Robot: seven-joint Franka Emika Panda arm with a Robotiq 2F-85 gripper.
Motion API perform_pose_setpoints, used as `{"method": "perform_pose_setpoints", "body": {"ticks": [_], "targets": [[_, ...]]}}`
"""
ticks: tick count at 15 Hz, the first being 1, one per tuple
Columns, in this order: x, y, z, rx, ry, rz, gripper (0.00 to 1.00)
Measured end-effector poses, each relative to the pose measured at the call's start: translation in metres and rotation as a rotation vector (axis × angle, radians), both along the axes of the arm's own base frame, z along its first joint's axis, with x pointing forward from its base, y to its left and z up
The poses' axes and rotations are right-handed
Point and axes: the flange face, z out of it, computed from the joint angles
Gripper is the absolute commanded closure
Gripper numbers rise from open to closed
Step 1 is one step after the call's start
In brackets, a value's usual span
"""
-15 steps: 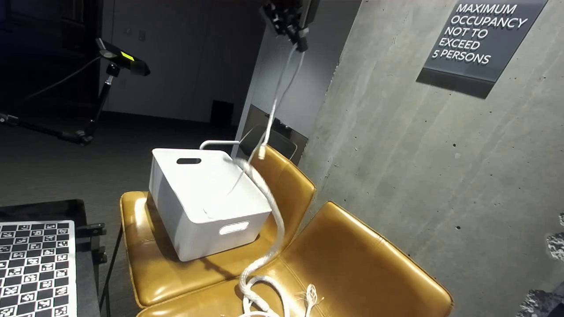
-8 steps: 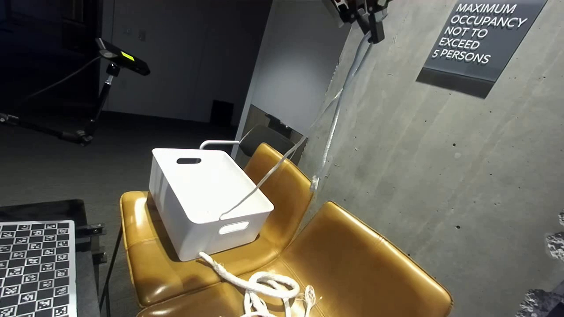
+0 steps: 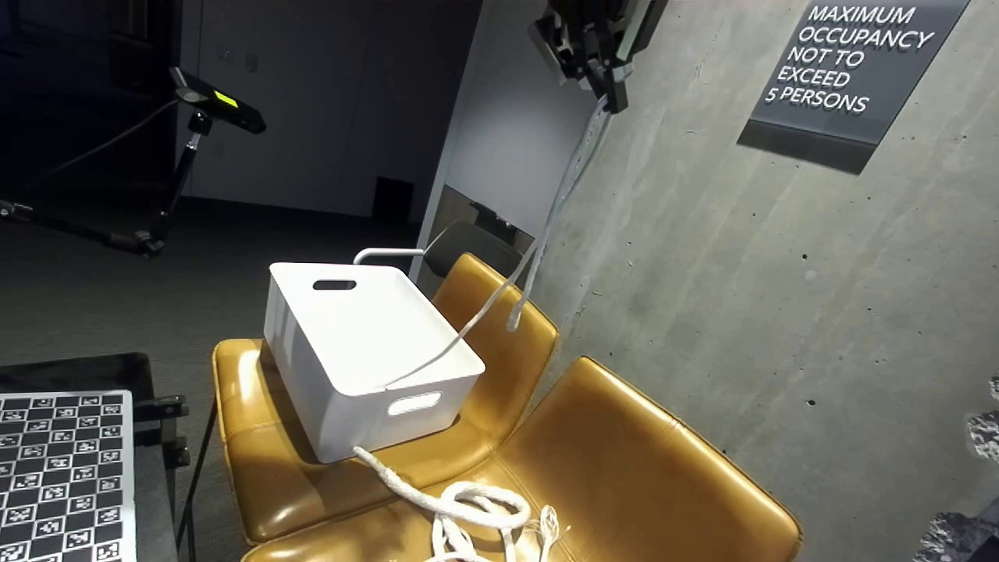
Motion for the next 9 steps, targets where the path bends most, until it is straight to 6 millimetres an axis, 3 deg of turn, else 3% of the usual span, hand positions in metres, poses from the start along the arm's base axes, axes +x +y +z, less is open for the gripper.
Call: {"method": "perform_pose_setpoints", "body": {"ticks": [5,7,9], "targets": [[0.018,0.102,-0.016,0.018,0.014,0.128,0.99],[0.026,0.139,-0.036,0.034,0.032,0.170,0.99],[0.035,0.163,-0.063,0.057,0.048,0.206,0.99]]}}
